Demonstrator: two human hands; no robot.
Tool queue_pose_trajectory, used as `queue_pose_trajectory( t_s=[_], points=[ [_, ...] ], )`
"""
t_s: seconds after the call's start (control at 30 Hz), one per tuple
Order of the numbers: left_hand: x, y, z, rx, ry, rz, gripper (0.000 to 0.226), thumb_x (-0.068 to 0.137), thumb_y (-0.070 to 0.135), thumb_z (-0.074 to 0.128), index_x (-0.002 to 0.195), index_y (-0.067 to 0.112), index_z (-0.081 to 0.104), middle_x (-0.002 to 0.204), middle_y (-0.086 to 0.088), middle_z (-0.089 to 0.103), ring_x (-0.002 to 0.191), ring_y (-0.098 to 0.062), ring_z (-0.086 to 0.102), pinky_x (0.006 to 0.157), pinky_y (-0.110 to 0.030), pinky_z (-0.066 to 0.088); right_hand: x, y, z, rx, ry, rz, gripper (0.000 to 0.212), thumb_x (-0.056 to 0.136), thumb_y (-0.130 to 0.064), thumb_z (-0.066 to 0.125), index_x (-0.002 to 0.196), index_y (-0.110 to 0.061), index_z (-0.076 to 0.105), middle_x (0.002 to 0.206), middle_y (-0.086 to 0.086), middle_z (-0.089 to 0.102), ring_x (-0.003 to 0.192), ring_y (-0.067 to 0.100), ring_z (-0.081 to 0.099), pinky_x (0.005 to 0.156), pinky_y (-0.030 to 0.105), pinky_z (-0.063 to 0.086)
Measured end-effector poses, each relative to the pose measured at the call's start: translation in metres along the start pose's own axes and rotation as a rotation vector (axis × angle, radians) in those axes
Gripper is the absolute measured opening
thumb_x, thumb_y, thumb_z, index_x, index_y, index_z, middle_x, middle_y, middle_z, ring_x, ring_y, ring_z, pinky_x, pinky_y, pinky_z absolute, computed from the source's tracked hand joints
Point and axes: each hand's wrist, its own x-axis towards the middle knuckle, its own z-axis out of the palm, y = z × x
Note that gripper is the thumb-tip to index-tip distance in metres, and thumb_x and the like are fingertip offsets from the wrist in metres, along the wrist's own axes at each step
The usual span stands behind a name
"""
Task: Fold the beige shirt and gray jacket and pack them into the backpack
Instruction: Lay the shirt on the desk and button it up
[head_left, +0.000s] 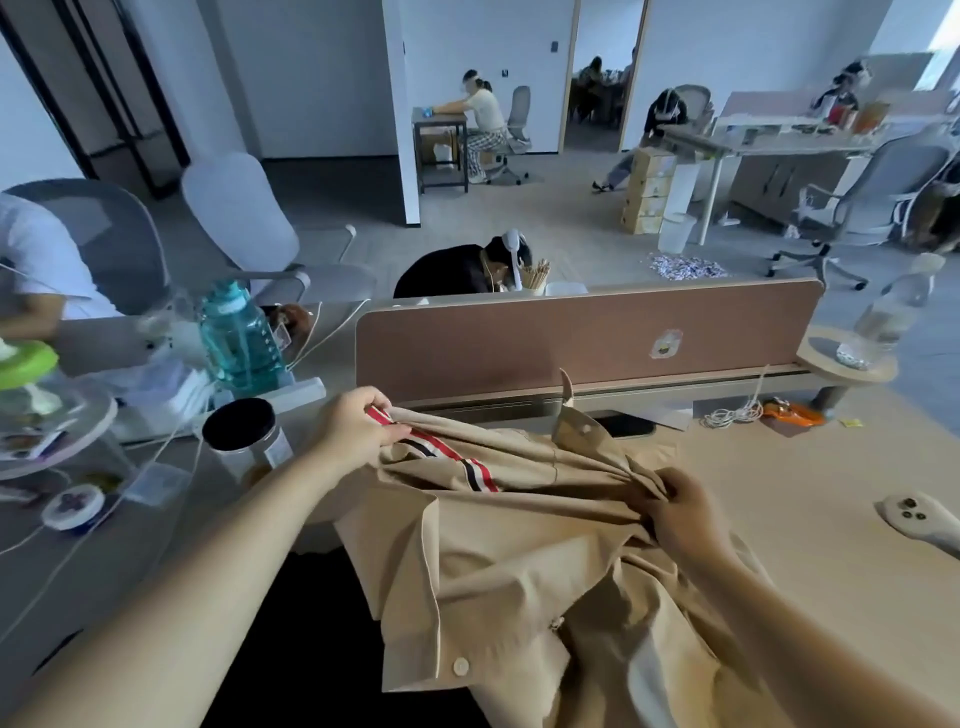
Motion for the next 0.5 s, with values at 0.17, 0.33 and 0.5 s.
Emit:
queue_pose_trajectory(
  t_s=[0.17,0.33,0.5],
  points=[
    [-0.021,-0.02,0.011,0.03,-0.002,-0.369,0.077,0.081,0.079,0.02,0.123,0.022,0.052,0.126,-0.013,0.055,0.115,-0.033,0.053,0.09,-0.04,0.045,-0.015,-0.023,0.021,0.583,-0.044,0.349,0.046,0.089,-0.056,0.05,0.097,-0.014,0.065,0.094,0.017,0.071,0.082,0.032,0.068,0.076,0.046,0.056],
    [-0.084,-0.07,0.044,-0.333,-0.554,-0.746,0.056,0.083,0.061,0.056,0.113,0.015,0.065,0.102,-0.012,0.069,0.086,-0.023,0.062,0.075,-0.031,0.049,-0.039,-0.016,0.043,0.877,-0.456,0.606,0.081,0.079,-0.079,0.037,0.118,-0.012,0.062,0.117,0.023,0.065,0.112,0.041,0.059,0.097,0.054,0.045],
    [-0.122,-0.097,0.056,-0.313,-0.7,-0.905,0.016,0.081,0.027,0.075,0.071,0.017,0.067,0.045,0.005,0.055,0.036,-0.003,0.042,0.037,-0.011,0.032,-0.071,-0.012,0.062,0.484,-0.538,0.675,0.049,0.08,-0.029,0.074,0.117,-0.003,0.054,0.11,0.022,0.066,0.1,0.037,0.065,0.081,0.042,0.054]
  ],
)
